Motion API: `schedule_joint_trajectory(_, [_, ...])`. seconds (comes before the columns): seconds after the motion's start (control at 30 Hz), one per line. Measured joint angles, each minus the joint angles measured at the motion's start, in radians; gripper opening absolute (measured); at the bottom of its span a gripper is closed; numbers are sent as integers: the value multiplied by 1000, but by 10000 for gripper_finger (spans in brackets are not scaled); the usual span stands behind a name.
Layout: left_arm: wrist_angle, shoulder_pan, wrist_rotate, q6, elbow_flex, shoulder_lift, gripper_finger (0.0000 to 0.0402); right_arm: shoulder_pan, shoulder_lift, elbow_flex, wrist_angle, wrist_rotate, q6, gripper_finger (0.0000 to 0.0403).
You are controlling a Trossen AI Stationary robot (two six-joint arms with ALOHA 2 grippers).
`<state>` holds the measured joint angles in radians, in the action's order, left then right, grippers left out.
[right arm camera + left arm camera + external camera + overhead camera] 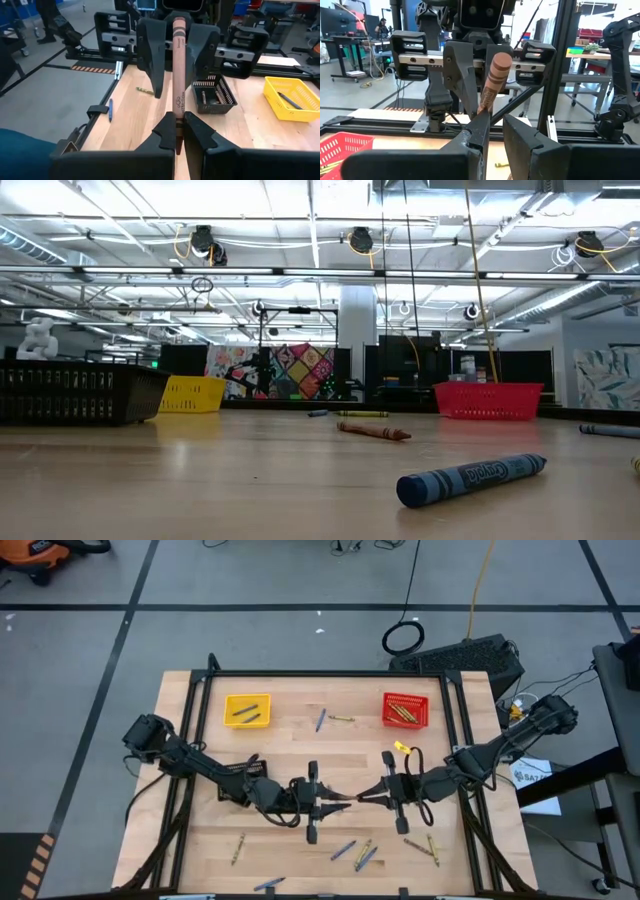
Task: Sort crayons
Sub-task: Put the brown crayon into the black bin
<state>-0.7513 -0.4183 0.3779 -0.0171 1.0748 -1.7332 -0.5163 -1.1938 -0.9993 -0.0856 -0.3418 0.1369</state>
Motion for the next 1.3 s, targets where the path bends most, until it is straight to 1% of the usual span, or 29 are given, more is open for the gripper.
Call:
schedule_joint_trajectory(0.47, [-3, 12, 5, -3, 0, 0, 58, 0, -11, 0, 2, 2, 4, 0])
schedule_joint_trajectory(0.63, [1, 24, 7, -44, 0, 0, 58, 0, -11, 0, 1, 2, 2, 0])
schedule_joint_trajectory(0.8, [1, 27, -8, -47, 0, 0, 58, 0, -11, 0, 0, 2, 0, 0])
schedule_joint_trajectory(1.13, [-3, 42, -8, -48, 0, 0, 58, 43, -16, 0, 1, 7, 5, 0])
schedule_joint_trajectory(1.3, [-3, 55, -11, -49, 0, 0, 58, 44, -16, 0, 0, 6, 7, 0])
